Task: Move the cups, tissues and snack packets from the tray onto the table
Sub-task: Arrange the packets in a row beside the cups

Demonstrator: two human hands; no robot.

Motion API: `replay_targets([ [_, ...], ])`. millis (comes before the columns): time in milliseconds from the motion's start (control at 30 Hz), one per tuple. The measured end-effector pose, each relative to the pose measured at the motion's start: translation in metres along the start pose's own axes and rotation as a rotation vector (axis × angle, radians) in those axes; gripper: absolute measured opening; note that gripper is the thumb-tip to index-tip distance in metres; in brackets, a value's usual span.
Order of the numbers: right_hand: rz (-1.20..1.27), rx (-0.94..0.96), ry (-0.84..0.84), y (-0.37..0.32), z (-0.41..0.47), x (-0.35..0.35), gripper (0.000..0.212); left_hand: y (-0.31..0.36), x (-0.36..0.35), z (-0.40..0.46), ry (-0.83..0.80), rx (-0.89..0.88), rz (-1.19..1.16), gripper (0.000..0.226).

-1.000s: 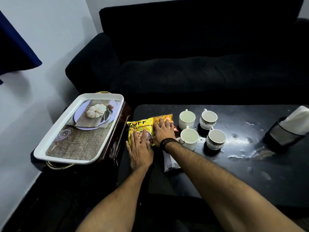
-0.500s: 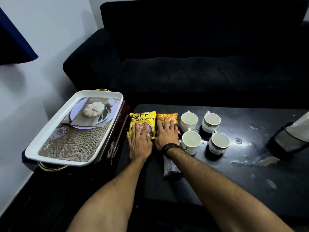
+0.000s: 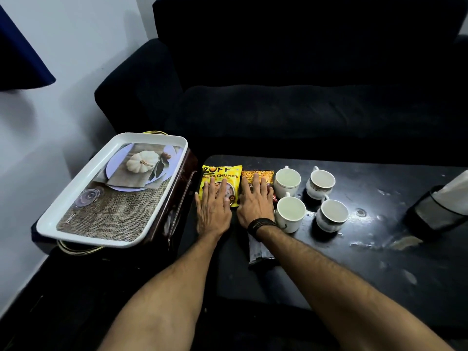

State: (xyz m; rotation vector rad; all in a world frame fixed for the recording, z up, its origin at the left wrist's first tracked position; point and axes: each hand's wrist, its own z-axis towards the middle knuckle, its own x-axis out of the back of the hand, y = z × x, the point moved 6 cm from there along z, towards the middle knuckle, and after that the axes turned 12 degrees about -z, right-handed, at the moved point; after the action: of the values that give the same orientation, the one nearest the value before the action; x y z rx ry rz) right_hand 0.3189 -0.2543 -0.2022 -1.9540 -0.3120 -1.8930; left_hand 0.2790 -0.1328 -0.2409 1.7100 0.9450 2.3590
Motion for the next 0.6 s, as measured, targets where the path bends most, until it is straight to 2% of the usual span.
replay_targets([
  [100, 0.029, 0.025, 0.135, -0.007, -0.027, 0.014, 0.058, -0.001, 0.011, -0.005, 0.089, 0.031, -0.064, 0.061],
  [200, 0.059, 0.052, 0.192, -0.009, -0.066, 0.020, 0.052, 0.000, 0.016, -0.016, 0.087, 0.040, -0.080, 0.062],
  [467, 0.012, -0.028, 0.089, 0.005, -0.133, -0.004, 0.064, -0.010, 0.019, -0.081, -0.018, 0.138, 0.108, 0.064],
  [600, 0.049, 0.025, 0.044, -0.011, -0.134, -0.010, 0.076, -0.020, 0.029, -0.115, -0.065, 0.166, 0.176, 0.062],
])
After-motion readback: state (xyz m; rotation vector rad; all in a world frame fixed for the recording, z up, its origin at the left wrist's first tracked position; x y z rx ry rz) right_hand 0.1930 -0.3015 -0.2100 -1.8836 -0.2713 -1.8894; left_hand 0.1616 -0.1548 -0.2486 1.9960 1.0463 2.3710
